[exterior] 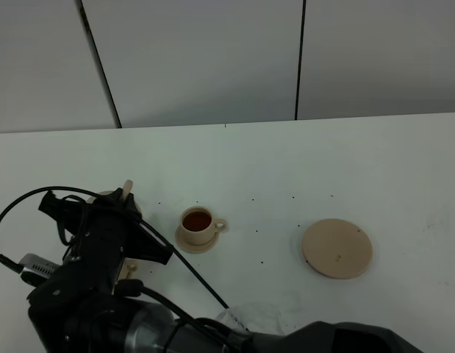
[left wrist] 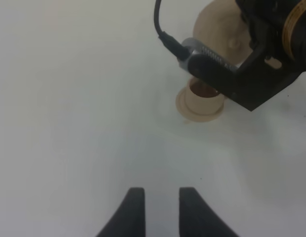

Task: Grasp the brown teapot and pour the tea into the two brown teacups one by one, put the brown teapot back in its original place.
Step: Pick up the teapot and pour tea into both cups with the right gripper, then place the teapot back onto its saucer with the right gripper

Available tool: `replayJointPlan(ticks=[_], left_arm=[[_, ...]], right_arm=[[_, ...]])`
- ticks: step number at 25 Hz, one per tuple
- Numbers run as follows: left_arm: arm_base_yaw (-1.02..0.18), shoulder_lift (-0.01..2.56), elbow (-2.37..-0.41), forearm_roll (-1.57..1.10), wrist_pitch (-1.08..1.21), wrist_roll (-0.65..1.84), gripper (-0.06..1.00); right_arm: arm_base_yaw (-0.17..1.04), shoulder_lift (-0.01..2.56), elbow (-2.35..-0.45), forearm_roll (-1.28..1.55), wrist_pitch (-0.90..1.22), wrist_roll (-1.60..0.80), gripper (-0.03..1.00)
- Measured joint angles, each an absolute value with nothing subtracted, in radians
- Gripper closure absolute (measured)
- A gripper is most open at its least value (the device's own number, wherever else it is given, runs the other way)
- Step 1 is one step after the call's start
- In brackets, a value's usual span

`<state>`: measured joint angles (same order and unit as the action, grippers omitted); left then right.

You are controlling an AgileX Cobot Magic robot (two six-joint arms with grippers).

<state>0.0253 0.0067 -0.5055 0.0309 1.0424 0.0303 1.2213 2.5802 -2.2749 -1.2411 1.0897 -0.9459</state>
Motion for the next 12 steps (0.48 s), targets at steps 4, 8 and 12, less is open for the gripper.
replayJointPlan(ticks=[4,8,12], left_arm=[[0.025,0.007,-0.505,0.031,1.042,0.03,0.7],[0.025,0.007,-0.505,0.031,1.042,0.03,0.7],[0.025,0.007,-0.505,0.031,1.042,0.029,0.7]], right_arm=[[1.2,2.58,-2.275,-1.196,1.08,-0.946,0.87],[1.18,2.569,-2.275,-1.127,1.059,-0.948,0.87],[1.168,2.538,-2.275,-1.076,1.058,-0.952,0.87]])
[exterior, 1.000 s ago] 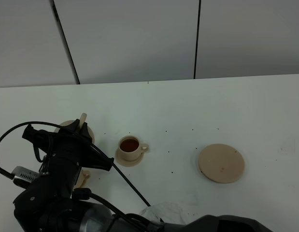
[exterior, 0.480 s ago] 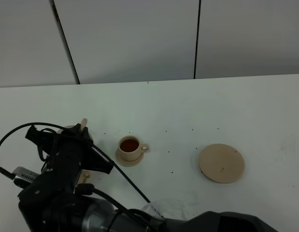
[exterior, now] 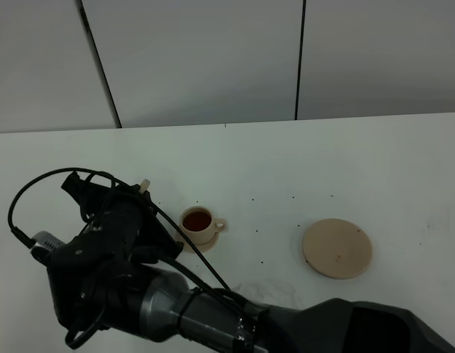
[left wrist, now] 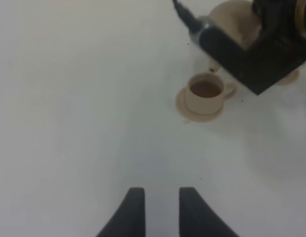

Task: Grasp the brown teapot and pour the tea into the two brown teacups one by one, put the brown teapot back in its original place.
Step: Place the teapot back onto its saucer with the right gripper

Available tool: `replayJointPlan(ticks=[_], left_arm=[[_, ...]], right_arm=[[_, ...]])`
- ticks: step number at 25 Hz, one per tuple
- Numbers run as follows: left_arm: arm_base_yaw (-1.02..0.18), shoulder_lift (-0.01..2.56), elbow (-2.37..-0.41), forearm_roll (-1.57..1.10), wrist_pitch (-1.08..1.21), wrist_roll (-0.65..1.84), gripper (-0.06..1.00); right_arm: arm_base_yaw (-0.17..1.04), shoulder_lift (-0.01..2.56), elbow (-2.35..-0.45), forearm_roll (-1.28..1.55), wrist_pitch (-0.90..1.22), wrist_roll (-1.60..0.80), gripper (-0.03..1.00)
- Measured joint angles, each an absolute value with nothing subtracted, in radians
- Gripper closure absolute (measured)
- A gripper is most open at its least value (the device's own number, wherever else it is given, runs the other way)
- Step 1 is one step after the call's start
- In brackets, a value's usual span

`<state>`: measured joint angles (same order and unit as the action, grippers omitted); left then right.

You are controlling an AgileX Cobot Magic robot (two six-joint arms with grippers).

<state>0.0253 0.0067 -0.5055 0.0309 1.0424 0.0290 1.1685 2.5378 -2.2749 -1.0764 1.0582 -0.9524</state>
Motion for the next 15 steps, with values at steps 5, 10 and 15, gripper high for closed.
replayJointPlan(ticks=[5,10,15], left_arm=[[0.025,0.007,-0.505,0.031,1.042,0.029,0.7],[0.025,0.007,-0.505,0.031,1.042,0.029,0.7],[0.025,0.007,-0.505,0.031,1.042,0.03,0.7]], right_arm=[[1.15,2.499,-2.275,-0.952,1.071,-0.994,0.87],[1.128,2.488,-2.275,-0.817,1.069,-1.03,0.87],[1.094,2.476,-2.311,-0.621,1.082,-1.083,0.87]])
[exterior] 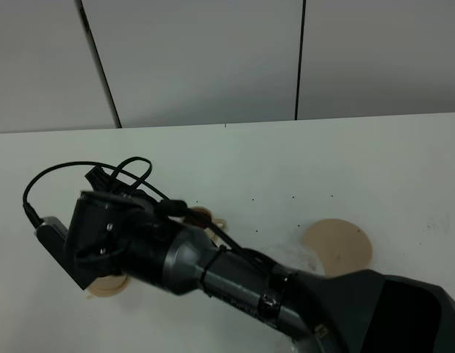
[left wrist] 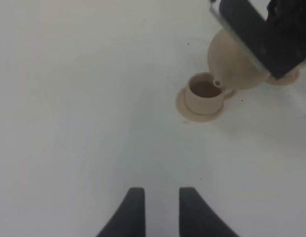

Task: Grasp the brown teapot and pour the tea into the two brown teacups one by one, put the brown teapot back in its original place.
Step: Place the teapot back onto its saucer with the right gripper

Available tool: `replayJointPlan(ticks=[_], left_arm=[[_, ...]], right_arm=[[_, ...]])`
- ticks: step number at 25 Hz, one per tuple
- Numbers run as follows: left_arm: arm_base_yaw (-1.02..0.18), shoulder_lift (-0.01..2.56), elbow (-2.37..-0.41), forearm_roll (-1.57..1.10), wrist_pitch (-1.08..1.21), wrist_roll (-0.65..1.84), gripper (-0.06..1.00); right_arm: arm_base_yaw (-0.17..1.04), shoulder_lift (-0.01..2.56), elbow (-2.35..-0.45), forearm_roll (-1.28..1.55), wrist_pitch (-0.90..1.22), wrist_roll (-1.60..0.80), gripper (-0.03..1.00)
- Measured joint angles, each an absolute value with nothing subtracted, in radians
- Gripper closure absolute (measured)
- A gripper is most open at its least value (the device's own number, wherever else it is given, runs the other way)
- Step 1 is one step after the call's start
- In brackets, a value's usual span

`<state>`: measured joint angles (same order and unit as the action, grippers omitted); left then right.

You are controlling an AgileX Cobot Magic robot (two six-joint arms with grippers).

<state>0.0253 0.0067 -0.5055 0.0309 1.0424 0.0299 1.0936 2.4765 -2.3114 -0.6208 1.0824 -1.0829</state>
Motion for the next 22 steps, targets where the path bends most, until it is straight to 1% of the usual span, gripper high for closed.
replayJointPlan(ticks=[5,9,22], left_arm=[[0.025,0.007,-0.505,0.031,1.042,0.03,0.7],[0.025,0.007,-0.505,0.031,1.042,0.03,0.7],[0.025,0.007,-0.505,0.031,1.042,0.03,0.7]], right_arm=[[1.059,2.474,-2.404,-0.426,1.152,-1.113,0.87],[1.04,2.474,-2.429,-0.352,1.21,-1.099,0.87],[0.989,2.474,-2.434,-0.182,1.227,-0.88,0.87]])
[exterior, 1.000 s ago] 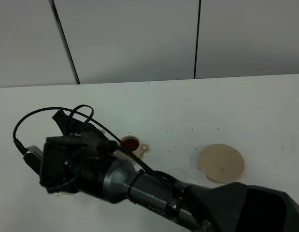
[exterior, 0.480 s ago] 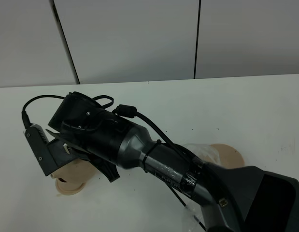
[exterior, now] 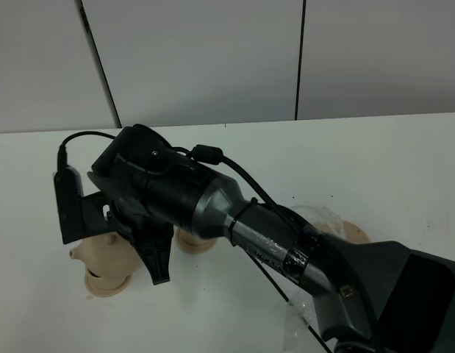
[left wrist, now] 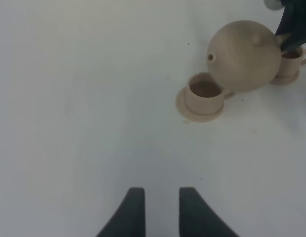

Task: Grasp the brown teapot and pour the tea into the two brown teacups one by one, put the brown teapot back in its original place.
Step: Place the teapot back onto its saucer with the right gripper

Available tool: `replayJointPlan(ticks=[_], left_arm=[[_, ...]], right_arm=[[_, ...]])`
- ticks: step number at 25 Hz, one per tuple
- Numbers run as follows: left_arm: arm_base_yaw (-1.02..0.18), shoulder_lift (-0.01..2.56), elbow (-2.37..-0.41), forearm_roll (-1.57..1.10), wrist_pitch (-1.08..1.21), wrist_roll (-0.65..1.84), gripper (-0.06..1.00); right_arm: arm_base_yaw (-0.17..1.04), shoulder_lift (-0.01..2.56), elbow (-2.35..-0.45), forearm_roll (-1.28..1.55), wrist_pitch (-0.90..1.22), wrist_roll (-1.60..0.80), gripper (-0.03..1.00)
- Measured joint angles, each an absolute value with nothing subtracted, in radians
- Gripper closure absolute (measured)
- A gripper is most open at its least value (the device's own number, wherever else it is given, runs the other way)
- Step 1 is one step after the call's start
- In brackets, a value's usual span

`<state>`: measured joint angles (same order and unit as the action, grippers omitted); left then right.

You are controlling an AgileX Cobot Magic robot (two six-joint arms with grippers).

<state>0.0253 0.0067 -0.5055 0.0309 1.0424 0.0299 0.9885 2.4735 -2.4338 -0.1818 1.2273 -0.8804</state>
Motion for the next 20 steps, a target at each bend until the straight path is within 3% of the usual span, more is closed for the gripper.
replayJointPlan(ticks=[14,20], left_arm=[[0.025,0.007,-0.505,0.031,1.042,0.03,0.7],[0.025,0.007,-0.505,0.031,1.042,0.03,0.7]], right_arm=[[0.972,2.474,-2.434,-0.131,1.228,-0.496,0.87],[0.97,2.471,-2.356,-0.111,1.227,-0.442,0.87]])
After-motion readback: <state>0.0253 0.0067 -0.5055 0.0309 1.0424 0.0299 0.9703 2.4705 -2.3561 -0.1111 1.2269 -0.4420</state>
